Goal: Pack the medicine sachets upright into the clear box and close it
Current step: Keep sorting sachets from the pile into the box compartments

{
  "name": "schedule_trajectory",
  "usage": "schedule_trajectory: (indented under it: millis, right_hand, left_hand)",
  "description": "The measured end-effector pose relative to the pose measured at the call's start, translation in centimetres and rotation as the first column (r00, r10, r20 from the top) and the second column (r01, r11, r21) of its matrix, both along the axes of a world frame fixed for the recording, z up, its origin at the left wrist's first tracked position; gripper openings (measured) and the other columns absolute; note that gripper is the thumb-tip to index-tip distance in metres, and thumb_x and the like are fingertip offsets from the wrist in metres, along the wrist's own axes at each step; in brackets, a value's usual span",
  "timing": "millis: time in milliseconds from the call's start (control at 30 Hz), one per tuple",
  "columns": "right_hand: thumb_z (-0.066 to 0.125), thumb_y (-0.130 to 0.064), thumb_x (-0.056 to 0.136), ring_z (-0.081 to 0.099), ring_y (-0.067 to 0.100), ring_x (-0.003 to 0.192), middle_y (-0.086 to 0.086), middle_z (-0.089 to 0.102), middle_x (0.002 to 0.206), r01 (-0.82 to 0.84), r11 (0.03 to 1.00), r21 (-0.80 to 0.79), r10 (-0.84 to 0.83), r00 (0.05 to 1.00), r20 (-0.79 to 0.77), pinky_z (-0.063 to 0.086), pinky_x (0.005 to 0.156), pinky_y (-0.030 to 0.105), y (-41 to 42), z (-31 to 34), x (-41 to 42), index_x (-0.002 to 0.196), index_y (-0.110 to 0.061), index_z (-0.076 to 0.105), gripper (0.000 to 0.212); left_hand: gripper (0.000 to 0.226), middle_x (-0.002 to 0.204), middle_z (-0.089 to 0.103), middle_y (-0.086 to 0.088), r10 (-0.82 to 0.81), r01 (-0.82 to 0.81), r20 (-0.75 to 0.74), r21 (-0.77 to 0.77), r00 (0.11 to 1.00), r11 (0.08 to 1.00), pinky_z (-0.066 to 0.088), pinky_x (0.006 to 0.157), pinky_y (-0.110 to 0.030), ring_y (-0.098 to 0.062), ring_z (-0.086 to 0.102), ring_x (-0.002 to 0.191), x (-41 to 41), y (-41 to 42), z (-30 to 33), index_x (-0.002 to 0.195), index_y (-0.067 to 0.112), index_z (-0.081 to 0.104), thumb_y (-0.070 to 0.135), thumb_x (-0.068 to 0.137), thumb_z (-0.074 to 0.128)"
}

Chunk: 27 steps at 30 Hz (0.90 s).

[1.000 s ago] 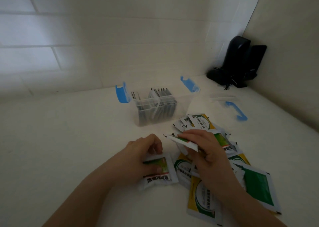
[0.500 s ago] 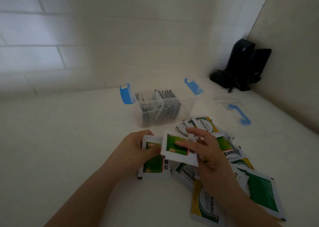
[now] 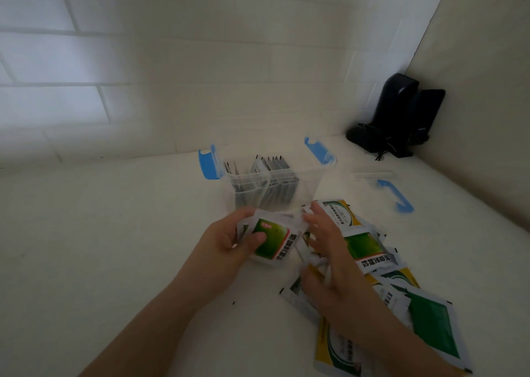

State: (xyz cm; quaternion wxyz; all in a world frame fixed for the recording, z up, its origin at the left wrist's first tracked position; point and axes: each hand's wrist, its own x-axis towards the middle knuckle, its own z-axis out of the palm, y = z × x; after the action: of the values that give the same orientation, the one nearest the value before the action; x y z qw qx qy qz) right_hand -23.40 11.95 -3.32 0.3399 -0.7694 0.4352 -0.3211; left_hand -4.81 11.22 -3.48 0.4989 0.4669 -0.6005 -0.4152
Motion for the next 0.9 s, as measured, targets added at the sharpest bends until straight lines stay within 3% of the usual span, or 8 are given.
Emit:
schedule_trajectory:
  millis: [67,167,267,400,600,700,833,900]
  right_hand:
    - [0.063,-0.018,0.082,0.031,-0.026,0.113,-0.046,0.029,0.120,0.020,0.998,0.058,-0.017,0.999,-0.044,0.037,0.093,0.001,-0.4,-0.1,0.1,0.124,-0.059,0.015,0.076]
    - [0.066,-0.027,0.079,0.033,-0.025,0.111,-0.037,0.037,0.119,0.024,0.996,0.085,-0.011,0.989,-0.147,0.032,0.101,0.008,-0.8,-0.3,0.6,0.126,-0.059,0.010,0.080]
    - [0.063,-0.023,0.082,0.022,-0.040,0.099,-0.039,0.031,0.114,0.026,1.000,0.001,-0.025,0.973,-0.228,0.017,0.084,-0.013,-0.7,-0.4,0.9,0.123,-0.054,0.006,0.077]
    - [0.057,-0.015,0.086,0.037,-0.027,0.088,-0.023,0.045,0.110,0.021,1.000,-0.015,-0.024,0.965,-0.260,0.026,0.075,-0.013,-0.7,-0.3,1.2,0.120,-0.052,0.014,0.066]
    - [0.057,-0.023,0.087,0.055,-0.004,0.096,-0.010,0.063,0.106,0.015,1.000,-0.008,-0.016,0.980,-0.199,0.042,0.080,0.004,-2.0,0.3,1.4,0.110,-0.027,0.051,0.024]
    - [0.061,-0.027,0.084,0.057,-0.003,0.090,-0.014,0.063,0.098,0.068,0.998,0.001,-0.067,0.985,-0.161,0.044,0.074,0.004,-2.7,0.4,1.7,0.105,-0.027,0.051,0.023]
    - [0.060,-0.026,0.085,0.049,-0.021,0.081,-0.031,0.045,0.084,0.084,0.995,-0.053,-0.092,0.979,-0.183,0.032,0.070,-0.008,-2.7,0.7,2.4,0.101,-0.037,0.039,0.028]
    - [0.058,-0.030,0.085,0.053,-0.009,0.082,-0.026,0.054,0.089,0.035,0.998,-0.047,-0.043,0.980,-0.193,0.036,0.069,-0.003,-3.1,1.6,2.7,0.101,-0.041,0.040,0.026]
  left_hand:
    - [0.018,0.096,0.069,0.005,-0.020,0.023,0.060,-0.056,0.998,0.998,0.050,0.076,-0.011,-0.006,0.064,0.091,0.0,-0.1,-0.3,0.097,0.026,0.060,0.012,0.087,0.055]
    - [0.025,0.105,0.066,0.008,-0.112,0.123,0.167,-0.054,0.980,0.991,0.048,0.084,-0.013,-0.004,0.062,0.098,-0.2,-0.1,-1.0,0.104,0.031,0.057,0.016,0.085,0.053]
    - [0.038,0.110,0.052,0.024,-0.073,0.097,0.322,-0.057,0.944,0.994,0.042,0.090,-0.006,0.007,0.054,0.102,-0.4,-0.2,-1.8,0.104,0.045,0.043,0.018,0.083,0.059]
    - [0.057,0.108,0.043,0.018,-0.003,0.010,0.336,-0.020,0.942,1.000,0.041,0.091,-0.005,0.001,0.051,0.102,-0.3,-0.1,-1.8,0.113,0.036,0.031,0.011,0.077,0.068]
    - [0.036,0.096,0.047,0.028,0.072,-0.039,0.359,-0.098,0.931,0.994,0.035,0.076,0.006,0.016,0.051,0.089,0.1,0.1,-1.5,0.091,0.045,0.036,0.020,0.084,0.060]
    - [0.029,0.100,0.056,0.024,0.053,-0.038,0.335,-0.052,0.941,0.998,0.042,0.076,-0.003,0.010,0.053,0.094,0.3,0.0,-1.2,0.094,0.047,0.041,0.027,0.084,0.059]
    - [0.021,0.104,0.061,0.011,0.137,-0.121,0.428,-0.064,0.893,0.991,0.042,0.076,-0.008,-0.003,0.057,0.091,0.6,-0.1,-1.6,0.103,0.037,0.048,0.025,0.088,0.054]
    - [0.020,0.105,0.060,0.009,0.213,-0.172,0.480,-0.130,0.851,0.977,0.040,0.074,-0.006,-0.004,0.055,0.090,0.7,0.0,-1.1,0.108,0.030,0.049,0.028,0.089,0.051]
